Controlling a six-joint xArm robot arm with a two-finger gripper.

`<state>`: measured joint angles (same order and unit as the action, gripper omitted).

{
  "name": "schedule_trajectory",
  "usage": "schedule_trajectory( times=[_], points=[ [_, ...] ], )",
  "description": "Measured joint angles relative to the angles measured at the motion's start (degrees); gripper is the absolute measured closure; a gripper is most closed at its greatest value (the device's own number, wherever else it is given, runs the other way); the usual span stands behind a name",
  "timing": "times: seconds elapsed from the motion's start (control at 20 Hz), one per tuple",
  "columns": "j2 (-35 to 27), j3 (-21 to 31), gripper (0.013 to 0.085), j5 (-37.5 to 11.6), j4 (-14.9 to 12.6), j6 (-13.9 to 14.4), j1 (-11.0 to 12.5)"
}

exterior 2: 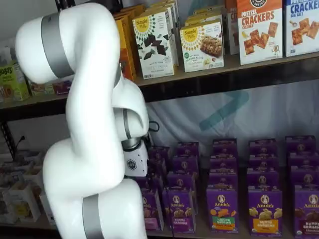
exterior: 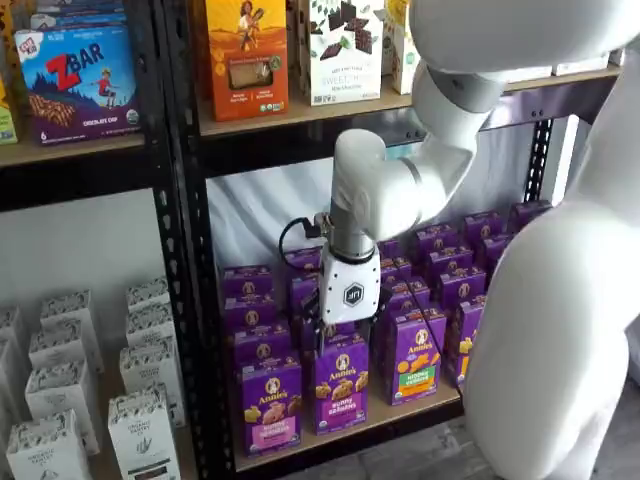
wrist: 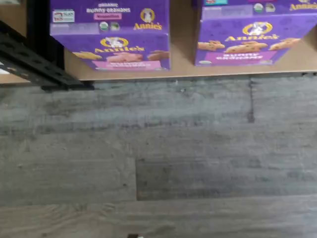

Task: Pick up the purple box with a pink patch in the middle, on the bottom shelf, the first box from the left

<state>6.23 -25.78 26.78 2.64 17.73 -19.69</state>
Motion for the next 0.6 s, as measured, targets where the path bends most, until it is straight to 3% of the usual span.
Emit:
schedule_trajectory(
  times=[0.35, 0.5, 0.6],
  points=[
    [-6.2, -3.4, 0.013, -3.9, 1.3, -0.4, -1.0],
    [-9.0, -5.4, 0.013, -5.4, 2.8, -1.8, -1.1],
    [-11.0, -7.1, 0.013, -5.5, 2.1, -1.2, -0.9]
  ],
)
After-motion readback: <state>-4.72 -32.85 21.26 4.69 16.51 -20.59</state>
